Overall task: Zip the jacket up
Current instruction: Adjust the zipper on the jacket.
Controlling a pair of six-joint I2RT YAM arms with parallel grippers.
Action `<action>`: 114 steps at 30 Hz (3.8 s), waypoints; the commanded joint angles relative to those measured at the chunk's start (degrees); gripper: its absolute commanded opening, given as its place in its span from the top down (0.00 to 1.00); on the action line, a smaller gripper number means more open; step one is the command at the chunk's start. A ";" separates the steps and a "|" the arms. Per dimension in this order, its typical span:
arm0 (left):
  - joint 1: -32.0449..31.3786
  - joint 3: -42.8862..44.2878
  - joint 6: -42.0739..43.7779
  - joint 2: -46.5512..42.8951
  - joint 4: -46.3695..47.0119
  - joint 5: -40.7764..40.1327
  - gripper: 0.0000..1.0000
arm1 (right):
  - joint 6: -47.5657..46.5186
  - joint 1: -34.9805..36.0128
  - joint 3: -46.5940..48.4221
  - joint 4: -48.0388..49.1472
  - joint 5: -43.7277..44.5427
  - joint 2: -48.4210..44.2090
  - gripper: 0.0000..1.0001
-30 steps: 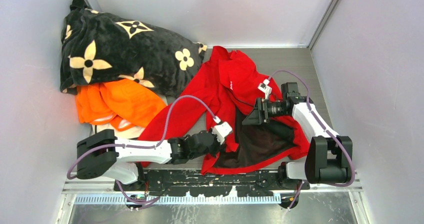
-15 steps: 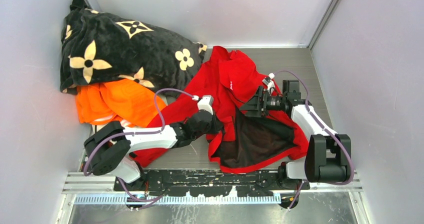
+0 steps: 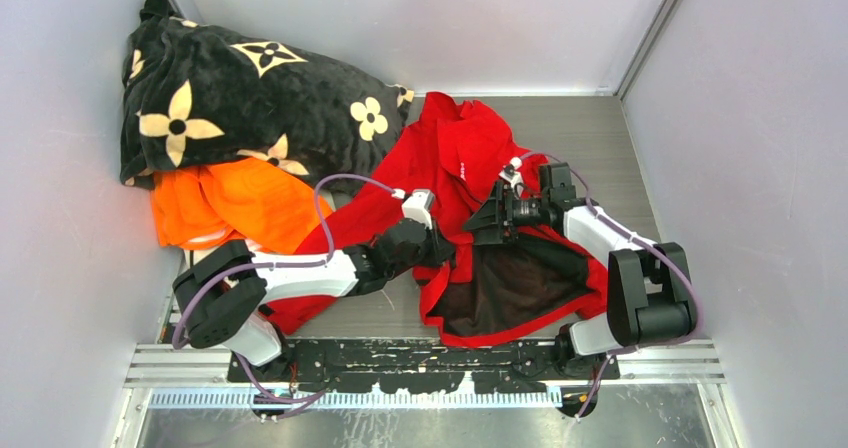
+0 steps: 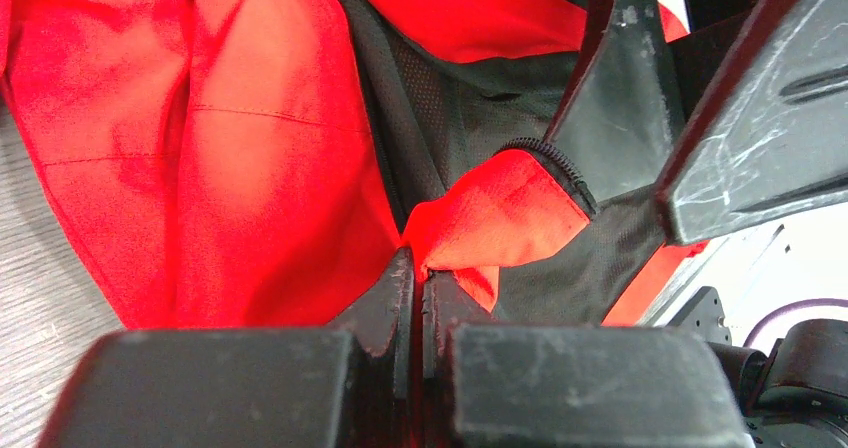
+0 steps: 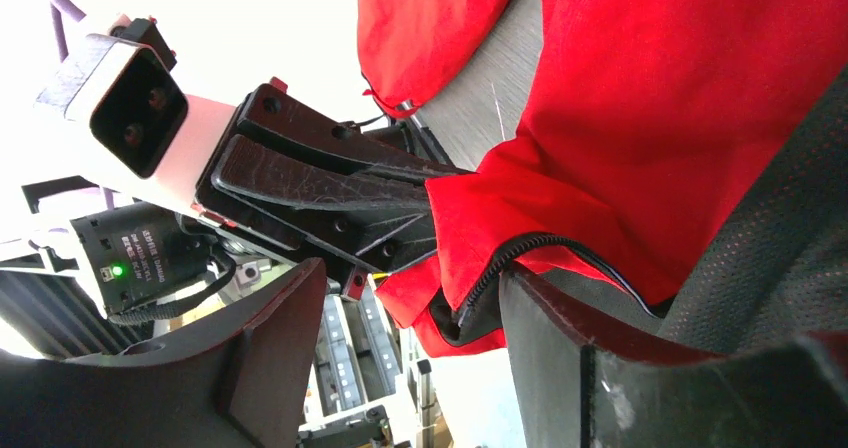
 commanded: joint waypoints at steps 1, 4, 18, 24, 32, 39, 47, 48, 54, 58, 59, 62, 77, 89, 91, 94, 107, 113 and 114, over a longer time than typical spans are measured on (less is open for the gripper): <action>-0.46 -0.53 2.45 -2.66 5.62 0.76 1.00 | 2.08 1.23 0.41 2.10 -0.99 0.68 0.31; -0.81 -0.82 3.02 -2.84 6.60 1.34 1.00 | 3.55 1.32 -0.02 3.02 -0.67 0.84 0.32; -4.06 -3.61 12.84 -5.56 9.99 2.70 1.00 | 12.78 1.34 -1.78 8.74 -1.32 6.59 0.38; -4.19 -3.37 15.19 -4.82 9.07 3.30 1.00 | 13.63 1.34 -2.07 9.79 -2.43 6.26 0.62; -4.16 -3.38 16.74 -6.25 5.68 2.86 1.00 | 13.05 1.34 -1.64 8.65 -3.75 6.03 0.90; -4.09 -3.48 14.08 -9.11 -0.04 2.76 0.79 | 8.11 1.33 -0.23 5.39 -4.42 4.27 0.99; 0.14 -8.54 2.78 -21.90 -5.78 10.45 0.13 | -11.35 1.69 2.70 -6.82 -1.70 -2.35 0.99; 1.13 -9.13 1.55 -23.80 -6.38 12.07 0.10 | -15.48 2.08 3.28 -9.60 -0.77 -3.50 0.99; 8.24 -10.37 -11.78 -26.46 -7.47 25.88 0.07 | -29.30 7.81 1.99 -14.20 3.02 -10.14 0.99; 10.08 -10.74 -18.61 -22.43 -0.94 35.56 0.10 | -32.85 8.76 1.59 -14.87 3.01 -10.18 0.99; 10.09 -10.62 -18.64 -21.23 0.33 37.15 0.12 | -33.32 9.07 1.54 -14.70 2.98 -10.19 0.99; 10.11 -9.45 -17.91 -17.51 1.86 41.05 0.18 | -33.41 9.77 1.10 -13.51 2.49 -10.26 0.99; 8.59 -7.35 -21.85 -2.52 17.32 50.68 0.48 | -27.61 10.04 -0.92 -7.29 1.55 -10.23 0.99; 8.51 -5.45 -4.37 -2.01 4.89 48.31 1.00 | -41.26 10.05 2.99 -21.49 3.14 -10.91 0.92; 8.01 -5.34 2.87 -4.50 -0.46 45.71 1.00 | -45.84 10.02 5.74 -27.74 5.07 -11.04 0.84; 5.14 -4.32 12.58 -8.05 -6.89 41.42 1.00 | -51.35 9.60 10.64 -36.17 7.03 -11.75 0.62; -3.79 -13.79 35.22 -21.22 -4.19 25.97 1.00 | -48.23 8.54 18.28 -38.92 13.44 -10.37 0.34; -3.64 -15.35 40.50 -26.95 -8.99 27.49 1.00 | -89.81 8.54 18.78 -56.10 16.33 -7.89 0.27; -3.67 -15.37 40.74 -27.49 -9.17 27.43 1.00 | -98.01 8.55 19.11 -59.63 14.79 -7.01 0.25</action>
